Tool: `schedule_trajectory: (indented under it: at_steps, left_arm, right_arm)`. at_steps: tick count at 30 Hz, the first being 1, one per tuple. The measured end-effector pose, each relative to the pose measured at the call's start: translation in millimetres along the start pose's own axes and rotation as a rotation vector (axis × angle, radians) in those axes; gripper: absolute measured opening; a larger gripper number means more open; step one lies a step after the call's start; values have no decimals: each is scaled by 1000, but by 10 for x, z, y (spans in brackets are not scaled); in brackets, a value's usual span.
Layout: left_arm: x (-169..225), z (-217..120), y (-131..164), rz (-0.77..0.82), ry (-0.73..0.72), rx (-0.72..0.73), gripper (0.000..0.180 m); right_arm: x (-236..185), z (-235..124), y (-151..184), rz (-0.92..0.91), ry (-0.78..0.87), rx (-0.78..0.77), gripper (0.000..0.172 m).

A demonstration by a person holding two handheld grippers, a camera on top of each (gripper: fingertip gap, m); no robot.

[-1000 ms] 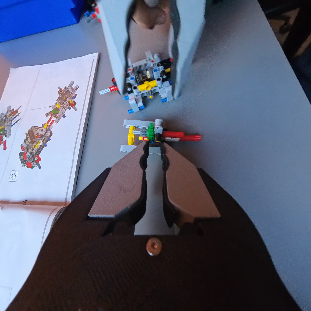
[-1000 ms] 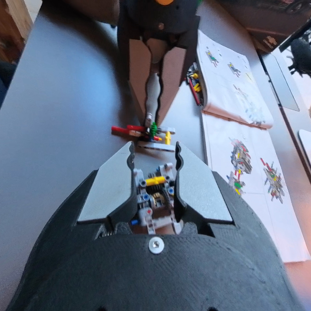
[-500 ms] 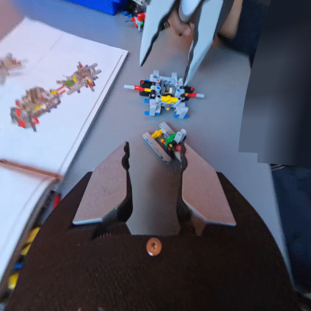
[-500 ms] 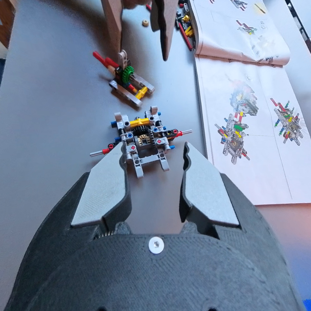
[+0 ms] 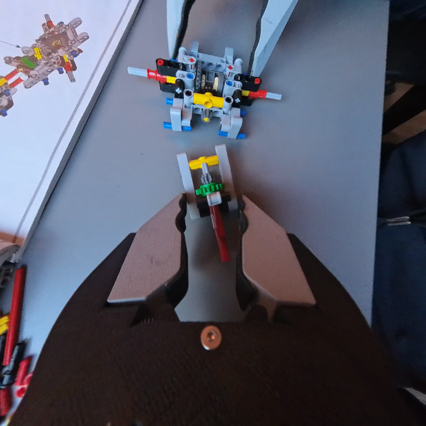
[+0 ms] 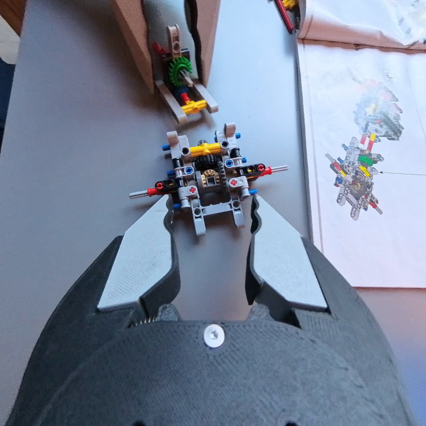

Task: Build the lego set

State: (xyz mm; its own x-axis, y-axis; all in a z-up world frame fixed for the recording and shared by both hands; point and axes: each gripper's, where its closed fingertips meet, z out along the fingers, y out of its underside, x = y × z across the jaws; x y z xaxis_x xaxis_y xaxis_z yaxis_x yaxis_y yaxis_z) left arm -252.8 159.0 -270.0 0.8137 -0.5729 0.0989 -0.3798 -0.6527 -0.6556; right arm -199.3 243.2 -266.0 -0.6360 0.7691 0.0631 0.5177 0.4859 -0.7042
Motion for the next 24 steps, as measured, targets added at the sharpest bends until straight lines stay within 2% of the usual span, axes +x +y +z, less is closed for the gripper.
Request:
schedule_trajectory:
  at_steps: [14, 24]
  left_arm:
    - [-65, -50, 23, 262, 131, -181, 40]
    - [-51, 44, -70, 249, 153, -112, 40]
  right_arm:
    - [3, 61, -63, 5, -6, 10, 56]
    - [10, 67, -75, -10, 8, 4, 56]
